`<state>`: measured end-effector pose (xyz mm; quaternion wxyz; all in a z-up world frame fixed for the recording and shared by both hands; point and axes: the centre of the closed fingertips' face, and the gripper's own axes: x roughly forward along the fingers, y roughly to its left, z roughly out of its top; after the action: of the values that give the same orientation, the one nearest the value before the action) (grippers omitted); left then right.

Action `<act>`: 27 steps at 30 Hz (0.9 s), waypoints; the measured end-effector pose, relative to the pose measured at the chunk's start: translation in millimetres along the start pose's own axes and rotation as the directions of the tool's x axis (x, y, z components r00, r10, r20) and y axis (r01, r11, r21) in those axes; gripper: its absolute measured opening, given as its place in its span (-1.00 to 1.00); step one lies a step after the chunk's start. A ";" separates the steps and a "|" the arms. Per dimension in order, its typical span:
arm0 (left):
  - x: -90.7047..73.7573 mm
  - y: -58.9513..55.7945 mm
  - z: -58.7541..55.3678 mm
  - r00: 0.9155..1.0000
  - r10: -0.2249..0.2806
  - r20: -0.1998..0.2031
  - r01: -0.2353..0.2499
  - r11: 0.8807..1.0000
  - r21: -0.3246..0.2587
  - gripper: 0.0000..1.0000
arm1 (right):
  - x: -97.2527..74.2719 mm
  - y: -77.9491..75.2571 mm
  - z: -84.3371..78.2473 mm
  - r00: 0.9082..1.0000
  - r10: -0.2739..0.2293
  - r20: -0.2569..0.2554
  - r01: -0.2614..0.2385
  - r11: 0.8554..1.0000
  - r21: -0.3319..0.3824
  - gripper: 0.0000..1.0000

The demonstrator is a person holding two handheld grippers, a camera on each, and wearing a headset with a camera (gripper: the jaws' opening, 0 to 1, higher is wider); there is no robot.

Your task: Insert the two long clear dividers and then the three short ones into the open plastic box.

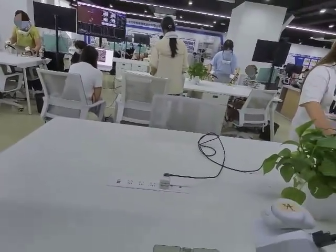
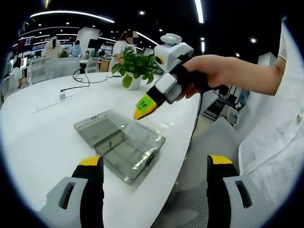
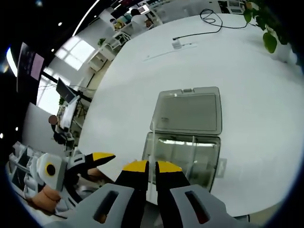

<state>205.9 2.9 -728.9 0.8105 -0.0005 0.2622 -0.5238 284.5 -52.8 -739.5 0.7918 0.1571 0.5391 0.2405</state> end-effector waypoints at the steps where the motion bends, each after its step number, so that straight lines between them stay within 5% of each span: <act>1: 0.0 0.0 -1.2 1.000 -0.009 -0.004 0.009 1.000 0.008 0.89 | 1.8 -0.8 -0.6 1.000 -0.008 -0.006 0.008 1.000 0.004 -0.86; 10: 3.4 2.5 -10.1 0.998 -0.058 -0.020 0.059 0.997 0.050 1.00 | 12.5 -7.1 -13.4 0.994 -0.067 -0.082 0.071 0.996 0.049 -0.86; 27: 0.5 5.7 -14.5 0.995 -0.096 0.003 0.096 0.995 0.029 0.94 | 35.3 -19.9 -22.2 0.980 -0.130 -0.151 0.142 0.987 0.074 -0.87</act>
<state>204.7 9.1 -743.1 0.7849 -0.0025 0.2526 -0.5657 278.7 -50.2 -785.2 0.7577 0.1351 0.6145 0.1735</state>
